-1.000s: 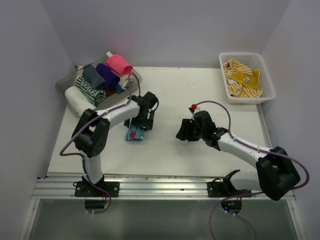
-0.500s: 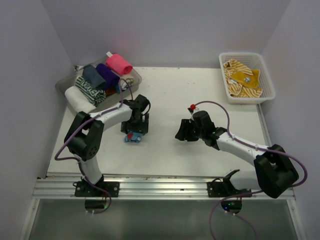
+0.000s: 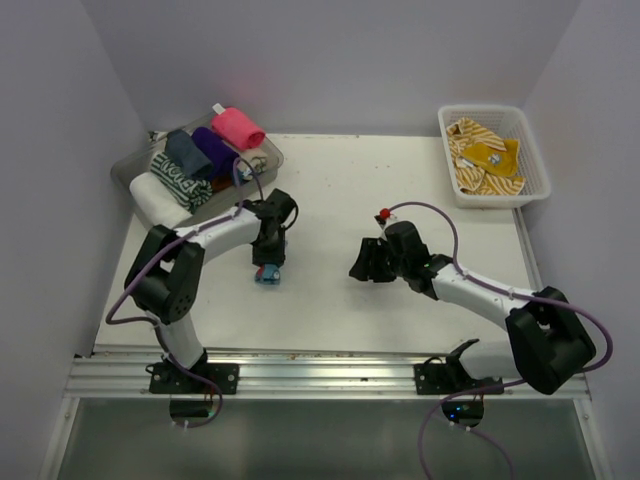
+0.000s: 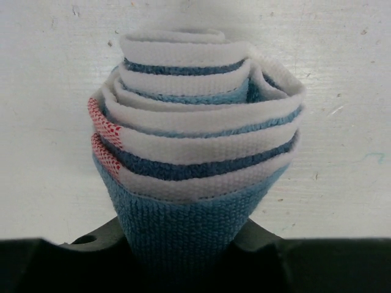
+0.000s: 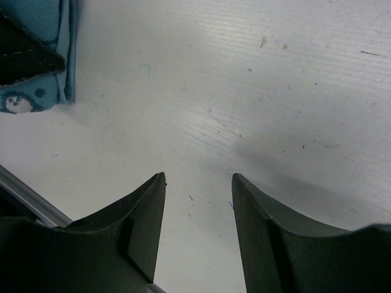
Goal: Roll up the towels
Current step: Place the rolled towel into the container
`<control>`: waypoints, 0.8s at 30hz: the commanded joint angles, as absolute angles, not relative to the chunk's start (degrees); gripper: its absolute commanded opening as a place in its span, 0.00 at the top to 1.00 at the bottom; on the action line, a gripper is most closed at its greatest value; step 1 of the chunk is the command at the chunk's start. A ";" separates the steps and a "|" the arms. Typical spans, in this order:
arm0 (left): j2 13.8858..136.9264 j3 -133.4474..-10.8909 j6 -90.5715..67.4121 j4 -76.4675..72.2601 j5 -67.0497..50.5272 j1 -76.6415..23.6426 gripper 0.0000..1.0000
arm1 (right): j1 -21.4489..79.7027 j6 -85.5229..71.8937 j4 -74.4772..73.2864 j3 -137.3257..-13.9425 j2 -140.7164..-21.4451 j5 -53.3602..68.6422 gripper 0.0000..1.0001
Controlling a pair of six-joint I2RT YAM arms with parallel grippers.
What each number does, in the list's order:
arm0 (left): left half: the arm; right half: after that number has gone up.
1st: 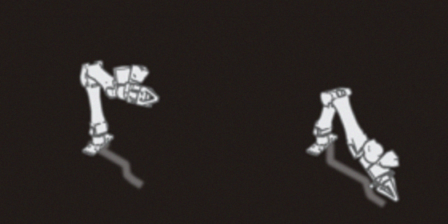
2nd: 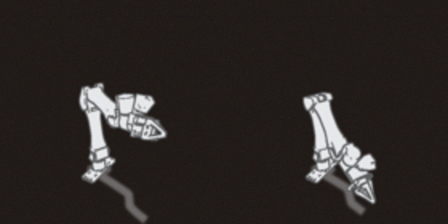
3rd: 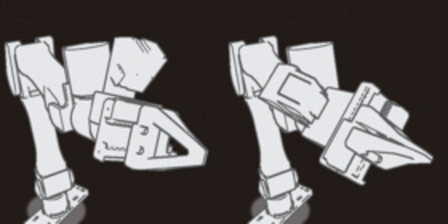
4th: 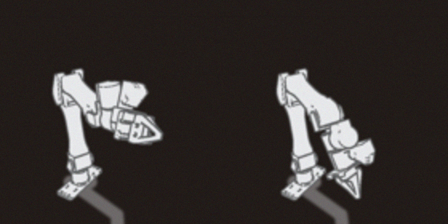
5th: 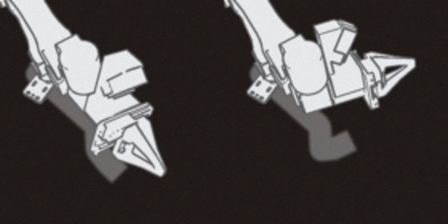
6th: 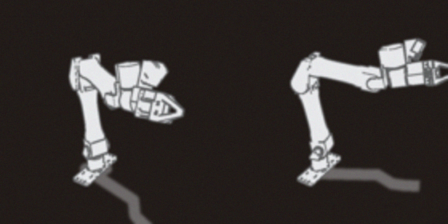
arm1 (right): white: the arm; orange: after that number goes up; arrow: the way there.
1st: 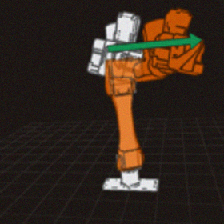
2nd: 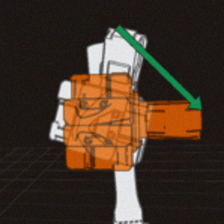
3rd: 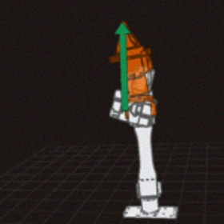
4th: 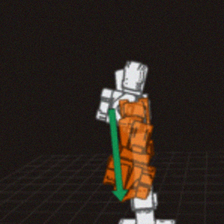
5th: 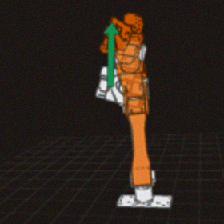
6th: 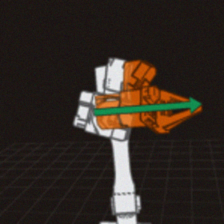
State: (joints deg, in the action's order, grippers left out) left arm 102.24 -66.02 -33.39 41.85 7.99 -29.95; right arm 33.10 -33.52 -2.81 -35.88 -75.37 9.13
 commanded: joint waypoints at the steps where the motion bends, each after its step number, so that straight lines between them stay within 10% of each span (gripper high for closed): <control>1: 99.41 -69.95 -32.79 42.89 10.11 -29.09 0.69 | 33.40 -34.10 -0.62 -35.77 -75.85 10.02 0.49; 24: 98.34 -100.89 -22.33 58.10 4.67 -0.20 0.70 | 33.49 -34.19 2.37 -36.74 -79.89 12.48 0.50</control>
